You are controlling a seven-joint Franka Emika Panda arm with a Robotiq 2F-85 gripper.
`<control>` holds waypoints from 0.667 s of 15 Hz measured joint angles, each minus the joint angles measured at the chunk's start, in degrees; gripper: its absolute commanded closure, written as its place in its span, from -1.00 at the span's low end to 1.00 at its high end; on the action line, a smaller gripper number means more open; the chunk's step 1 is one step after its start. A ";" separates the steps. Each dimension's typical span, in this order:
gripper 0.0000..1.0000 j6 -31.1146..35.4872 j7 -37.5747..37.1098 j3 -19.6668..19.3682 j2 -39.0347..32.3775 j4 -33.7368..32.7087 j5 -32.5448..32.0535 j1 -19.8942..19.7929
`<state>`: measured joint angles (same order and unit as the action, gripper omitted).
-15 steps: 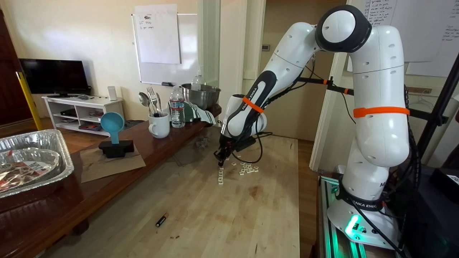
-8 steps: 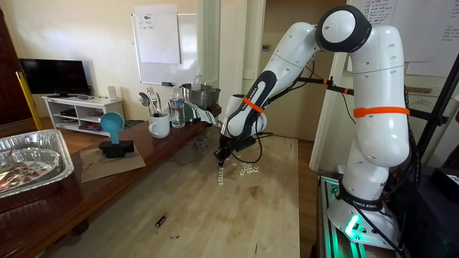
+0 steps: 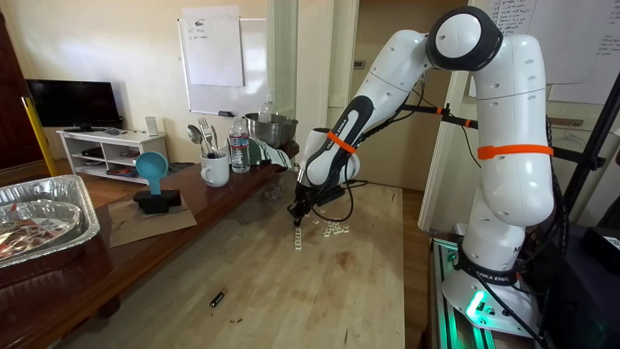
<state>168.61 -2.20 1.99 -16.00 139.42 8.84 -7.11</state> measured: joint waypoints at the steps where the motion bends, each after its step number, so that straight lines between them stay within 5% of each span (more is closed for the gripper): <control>1: 1.00 0.00 -0.12 -0.07 0.00 0.00 0.00 0.15; 10: 1.00 -0.25 -1.41 -1.39 0.08 0.01 -0.02 1.71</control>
<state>168.36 -3.61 0.60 -15.92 139.43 8.82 -5.39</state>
